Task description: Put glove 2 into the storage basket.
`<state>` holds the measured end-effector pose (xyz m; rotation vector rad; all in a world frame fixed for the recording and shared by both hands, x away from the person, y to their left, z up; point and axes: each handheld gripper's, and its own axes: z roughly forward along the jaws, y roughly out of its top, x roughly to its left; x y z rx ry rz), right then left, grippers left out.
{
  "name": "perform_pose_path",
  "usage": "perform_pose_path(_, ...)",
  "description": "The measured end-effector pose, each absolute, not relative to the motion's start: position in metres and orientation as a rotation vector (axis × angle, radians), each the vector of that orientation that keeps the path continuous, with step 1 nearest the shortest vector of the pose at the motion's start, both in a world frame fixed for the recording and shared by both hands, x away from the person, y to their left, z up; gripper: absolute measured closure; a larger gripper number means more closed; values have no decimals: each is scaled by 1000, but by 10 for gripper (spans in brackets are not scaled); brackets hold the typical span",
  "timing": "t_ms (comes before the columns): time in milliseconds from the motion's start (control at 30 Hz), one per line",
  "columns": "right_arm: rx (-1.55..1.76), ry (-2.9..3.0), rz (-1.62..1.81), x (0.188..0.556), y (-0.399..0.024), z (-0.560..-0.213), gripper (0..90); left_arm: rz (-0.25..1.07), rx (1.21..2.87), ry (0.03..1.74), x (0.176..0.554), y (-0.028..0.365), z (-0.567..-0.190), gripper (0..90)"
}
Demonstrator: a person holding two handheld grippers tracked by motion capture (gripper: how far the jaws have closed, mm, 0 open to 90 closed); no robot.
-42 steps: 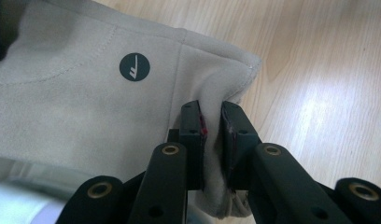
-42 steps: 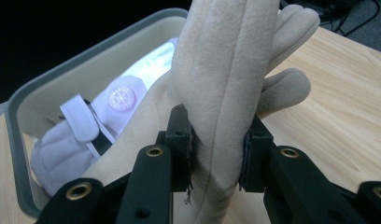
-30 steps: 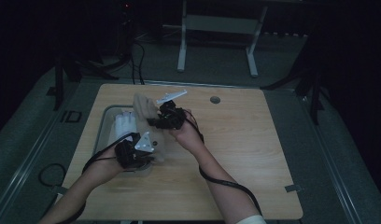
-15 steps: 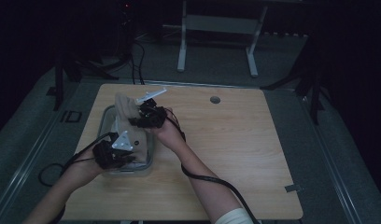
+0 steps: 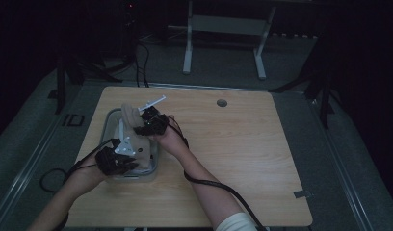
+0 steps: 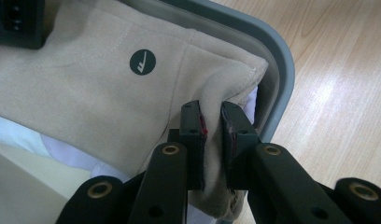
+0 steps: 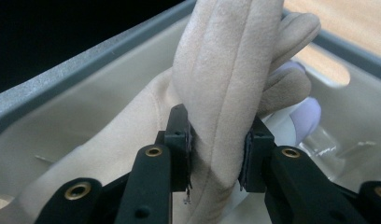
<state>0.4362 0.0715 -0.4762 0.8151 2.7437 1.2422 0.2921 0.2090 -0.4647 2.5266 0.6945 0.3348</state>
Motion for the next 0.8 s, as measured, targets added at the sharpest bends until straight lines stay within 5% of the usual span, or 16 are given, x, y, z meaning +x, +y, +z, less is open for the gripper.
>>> perform_pose_path(267, 805, 2757, 1209, 443, 77, -486, 650, 313, 2518, 723, 298, 209, -474, 805)
perform_pose_path(567, 789, 2687, 1217, 445, 69, -477, 346, 276, 2491, 735, 300, 210, -482, 771)
perform_pose_path(700, 758, 2693, 1245, 445, 59, -468, 167, 288, 2471, 731, 299, 211, -478, 685)
perform_pose_path(800, 739, 2692, 1264, 444, 51, -462, 155, 315, 2412, 740, 300, 213, -472, 446)
